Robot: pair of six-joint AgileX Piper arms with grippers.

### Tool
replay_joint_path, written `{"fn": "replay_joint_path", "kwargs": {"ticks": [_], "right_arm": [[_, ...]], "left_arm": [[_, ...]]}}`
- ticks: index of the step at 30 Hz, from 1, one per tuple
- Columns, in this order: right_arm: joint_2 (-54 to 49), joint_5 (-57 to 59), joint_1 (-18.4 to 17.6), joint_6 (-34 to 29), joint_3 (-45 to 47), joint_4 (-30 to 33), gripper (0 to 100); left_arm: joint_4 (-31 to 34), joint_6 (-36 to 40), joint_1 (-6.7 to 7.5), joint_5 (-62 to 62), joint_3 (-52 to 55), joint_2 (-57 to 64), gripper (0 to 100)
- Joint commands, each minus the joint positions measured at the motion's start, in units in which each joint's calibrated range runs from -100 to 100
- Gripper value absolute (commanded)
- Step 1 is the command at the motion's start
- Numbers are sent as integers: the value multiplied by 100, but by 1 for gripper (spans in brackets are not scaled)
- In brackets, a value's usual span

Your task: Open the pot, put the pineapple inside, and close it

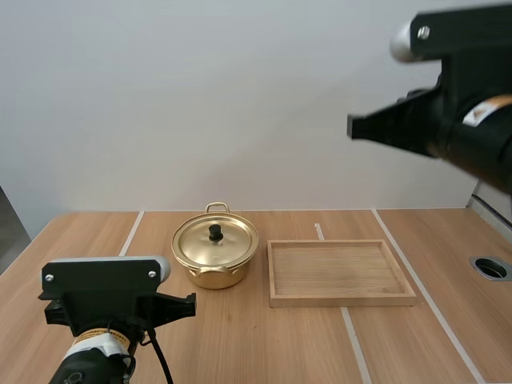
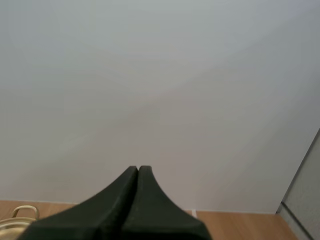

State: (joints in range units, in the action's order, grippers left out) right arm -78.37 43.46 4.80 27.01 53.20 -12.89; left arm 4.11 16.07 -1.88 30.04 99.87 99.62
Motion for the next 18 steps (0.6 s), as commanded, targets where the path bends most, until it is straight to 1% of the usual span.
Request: {"fn": "replay_joint_path", "kwargs": {"ticks": [1, 2, 3, 4, 5, 8, 11, 18], "right_arm": [[-686, -946, -151, -73, 1337, 145, 0], [-887, -1151, -189, -84, 1636, 193, 0], [-1182, -1654, -264, -106, 2208, 209, 0], [-1371, -1821, -312, -116, 2468, 209, 0], [-1640, -2003, -381, -140, 2986, 209, 0], [-2163, -2003, -479, -243, 3723, 295, 0], [-2163, -1958, -486, -243, 4089, 332, 0], [-2163, -1890, -486, -243, 4494, 382, 0]], "left_arm": [[10, -17, 3, -59, 13, 38, 0], [10, -17, 3, -59, 13, 38, 0], [10, -17, 3, -59, 13, 38, 0], [10, -17, 3, -59, 13, 38, 0], [10, -17, 3, -59, 13, 38, 0], [10, -17, 3, -59, 13, 38, 0], [10, -17, 3, -59, 13, 38, 0], [10, -17, 3, -59, 13, 38, 0]]}}
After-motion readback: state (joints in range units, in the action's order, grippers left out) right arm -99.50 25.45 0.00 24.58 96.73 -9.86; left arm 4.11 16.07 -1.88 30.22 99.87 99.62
